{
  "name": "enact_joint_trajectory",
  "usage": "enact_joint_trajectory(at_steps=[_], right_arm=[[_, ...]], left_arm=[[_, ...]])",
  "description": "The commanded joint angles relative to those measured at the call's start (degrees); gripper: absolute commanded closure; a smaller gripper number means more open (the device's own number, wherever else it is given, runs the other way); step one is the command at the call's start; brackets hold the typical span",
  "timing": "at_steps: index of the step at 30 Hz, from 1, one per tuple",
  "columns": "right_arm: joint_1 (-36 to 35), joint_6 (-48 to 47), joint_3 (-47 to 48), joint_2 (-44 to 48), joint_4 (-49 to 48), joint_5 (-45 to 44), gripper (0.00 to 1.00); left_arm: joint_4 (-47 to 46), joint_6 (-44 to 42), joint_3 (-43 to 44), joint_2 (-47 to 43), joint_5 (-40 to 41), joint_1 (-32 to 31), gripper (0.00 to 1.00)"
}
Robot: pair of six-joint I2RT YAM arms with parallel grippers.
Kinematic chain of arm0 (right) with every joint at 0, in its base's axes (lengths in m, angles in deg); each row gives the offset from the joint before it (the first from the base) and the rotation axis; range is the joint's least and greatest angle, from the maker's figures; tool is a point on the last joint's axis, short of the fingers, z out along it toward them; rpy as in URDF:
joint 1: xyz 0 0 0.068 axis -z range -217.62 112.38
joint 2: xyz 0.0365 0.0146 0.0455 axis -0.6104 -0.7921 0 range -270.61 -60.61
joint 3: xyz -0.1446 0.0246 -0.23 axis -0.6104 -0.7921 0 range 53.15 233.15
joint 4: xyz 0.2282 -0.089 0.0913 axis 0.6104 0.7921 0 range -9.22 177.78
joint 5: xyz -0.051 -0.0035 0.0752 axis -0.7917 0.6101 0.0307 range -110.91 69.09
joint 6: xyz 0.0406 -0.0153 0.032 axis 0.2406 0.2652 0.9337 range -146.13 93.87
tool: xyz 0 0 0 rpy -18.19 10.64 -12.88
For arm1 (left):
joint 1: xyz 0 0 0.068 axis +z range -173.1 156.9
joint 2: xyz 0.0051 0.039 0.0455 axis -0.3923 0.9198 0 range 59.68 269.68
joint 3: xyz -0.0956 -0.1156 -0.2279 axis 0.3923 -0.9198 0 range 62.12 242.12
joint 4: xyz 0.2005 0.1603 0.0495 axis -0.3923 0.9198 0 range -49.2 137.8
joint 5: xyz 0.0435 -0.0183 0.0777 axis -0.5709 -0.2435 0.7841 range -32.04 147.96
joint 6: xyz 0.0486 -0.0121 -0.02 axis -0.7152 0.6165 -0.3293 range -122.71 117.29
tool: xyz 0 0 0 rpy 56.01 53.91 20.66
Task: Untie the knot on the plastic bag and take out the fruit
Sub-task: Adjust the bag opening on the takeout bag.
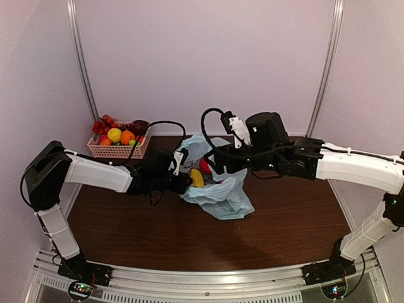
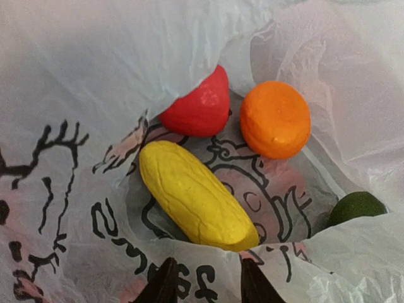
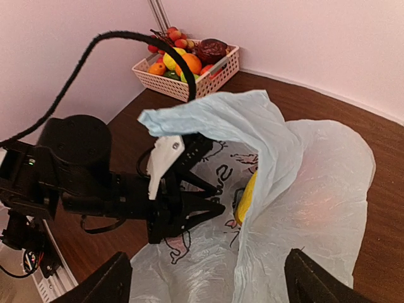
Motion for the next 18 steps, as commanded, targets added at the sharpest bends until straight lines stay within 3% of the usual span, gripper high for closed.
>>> enact_joint_trajectory(at_steps=[1,12,18], right_arm=[[-2.9,-5.4,4.0,0.2,3.6,-2.6,0.16],[-4.4,-4.1,15.2,-15.2,9.5,-4.2,0.40],[-4.0,-2.6,20.1,-23.1,15.3,-10.7,0.42]], left_arm=[[-2.5,2.4,-3.0,-3.0,1.9,-0.4,0.66],[-1.9,3.8,-6.1,-6.6,3.2,-0.4,0.66],[-2.0,4.0,-6.8,-6.9,3.3,-0.4,0.66]])
